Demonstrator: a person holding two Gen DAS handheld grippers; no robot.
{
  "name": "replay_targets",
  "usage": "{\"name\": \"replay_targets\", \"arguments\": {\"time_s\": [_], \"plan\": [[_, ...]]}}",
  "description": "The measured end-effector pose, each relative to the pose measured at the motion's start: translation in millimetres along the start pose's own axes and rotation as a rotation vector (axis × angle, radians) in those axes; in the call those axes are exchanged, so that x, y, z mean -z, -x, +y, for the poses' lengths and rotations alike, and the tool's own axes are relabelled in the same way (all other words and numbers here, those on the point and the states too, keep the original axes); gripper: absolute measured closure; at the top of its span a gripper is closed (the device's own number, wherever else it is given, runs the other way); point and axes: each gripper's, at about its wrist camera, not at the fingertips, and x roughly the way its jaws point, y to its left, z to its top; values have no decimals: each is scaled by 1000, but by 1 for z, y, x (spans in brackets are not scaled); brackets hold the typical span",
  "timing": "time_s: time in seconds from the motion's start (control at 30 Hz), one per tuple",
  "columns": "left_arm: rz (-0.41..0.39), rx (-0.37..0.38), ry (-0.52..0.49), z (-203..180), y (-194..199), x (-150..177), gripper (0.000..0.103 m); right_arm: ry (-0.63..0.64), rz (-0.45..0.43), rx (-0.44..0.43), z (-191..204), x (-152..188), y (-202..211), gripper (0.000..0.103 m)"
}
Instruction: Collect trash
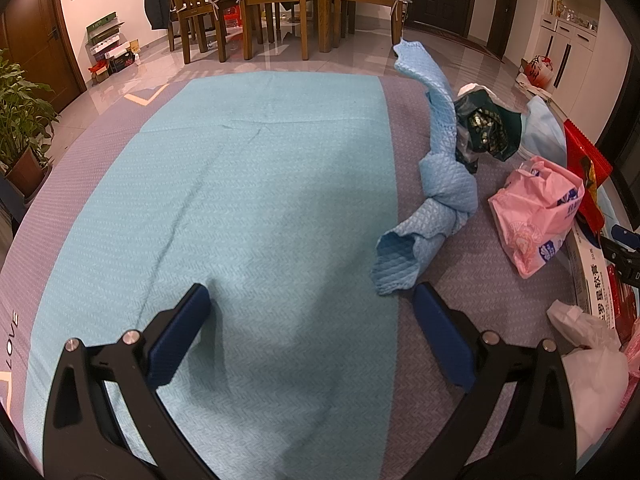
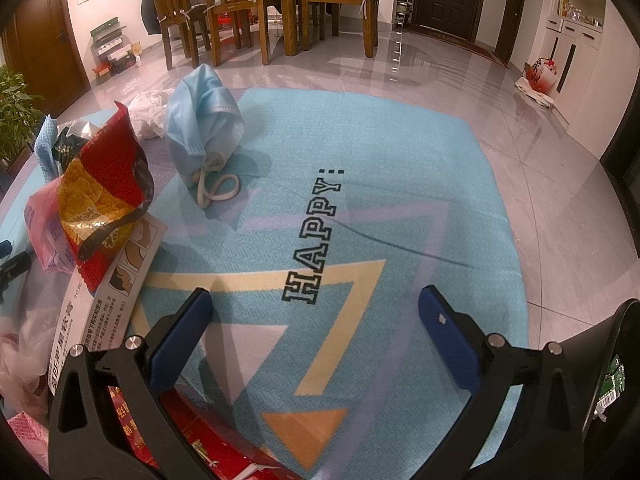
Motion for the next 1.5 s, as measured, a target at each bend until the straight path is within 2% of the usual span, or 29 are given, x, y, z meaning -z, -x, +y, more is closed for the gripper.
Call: {"name": "replay_targets", "arguments": {"time_s": [1.5], "plan": [[0, -6, 4, 2, 1, -1, 2, 0, 0, 0, 0, -1, 0, 2]]}}
